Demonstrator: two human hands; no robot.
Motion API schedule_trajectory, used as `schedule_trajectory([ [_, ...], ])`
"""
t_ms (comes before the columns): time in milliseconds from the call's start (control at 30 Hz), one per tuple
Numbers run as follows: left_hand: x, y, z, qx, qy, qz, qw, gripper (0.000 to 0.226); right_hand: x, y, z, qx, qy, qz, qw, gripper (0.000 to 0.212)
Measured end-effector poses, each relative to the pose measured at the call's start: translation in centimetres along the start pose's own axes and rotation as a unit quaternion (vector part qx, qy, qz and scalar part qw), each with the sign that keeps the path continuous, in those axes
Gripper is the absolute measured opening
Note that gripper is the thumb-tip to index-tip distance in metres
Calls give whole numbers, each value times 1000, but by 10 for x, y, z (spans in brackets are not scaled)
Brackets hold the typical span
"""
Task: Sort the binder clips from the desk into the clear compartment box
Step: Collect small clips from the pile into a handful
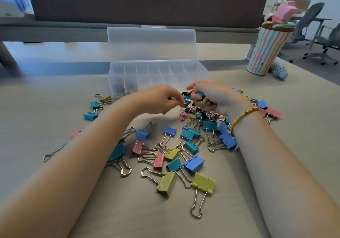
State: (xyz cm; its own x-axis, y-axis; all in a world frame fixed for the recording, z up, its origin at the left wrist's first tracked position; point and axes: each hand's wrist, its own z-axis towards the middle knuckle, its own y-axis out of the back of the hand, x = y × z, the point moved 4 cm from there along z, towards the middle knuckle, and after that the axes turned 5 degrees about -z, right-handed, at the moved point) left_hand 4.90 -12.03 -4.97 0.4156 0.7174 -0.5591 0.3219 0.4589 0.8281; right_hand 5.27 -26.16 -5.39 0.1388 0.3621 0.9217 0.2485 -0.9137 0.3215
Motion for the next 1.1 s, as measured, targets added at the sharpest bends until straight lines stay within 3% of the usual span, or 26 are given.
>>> schedule_trajectory([
  [100,0,-1,-3,57,-8,16,998,23,1,3,-8,54,-15,-103,993,27],
  [233,10,-1,-3,116,17,18,993,29,0,2,-15,97,-54,-291,950,36],
  [533,20,9,-2,91,62,24,994,36,7,-12,-21,129,-61,-411,900,43],
  [733,27,15,-2,39,77,27,996,26,12,-19,-18,62,-20,-442,895,40],
  [900,25,17,0,-37,62,52,996,27,14,-25,-11,-3,32,-456,889,24],
  [1100,28,0,3,2,59,163,985,43,11,-38,-7,-45,73,-595,799,25],
])
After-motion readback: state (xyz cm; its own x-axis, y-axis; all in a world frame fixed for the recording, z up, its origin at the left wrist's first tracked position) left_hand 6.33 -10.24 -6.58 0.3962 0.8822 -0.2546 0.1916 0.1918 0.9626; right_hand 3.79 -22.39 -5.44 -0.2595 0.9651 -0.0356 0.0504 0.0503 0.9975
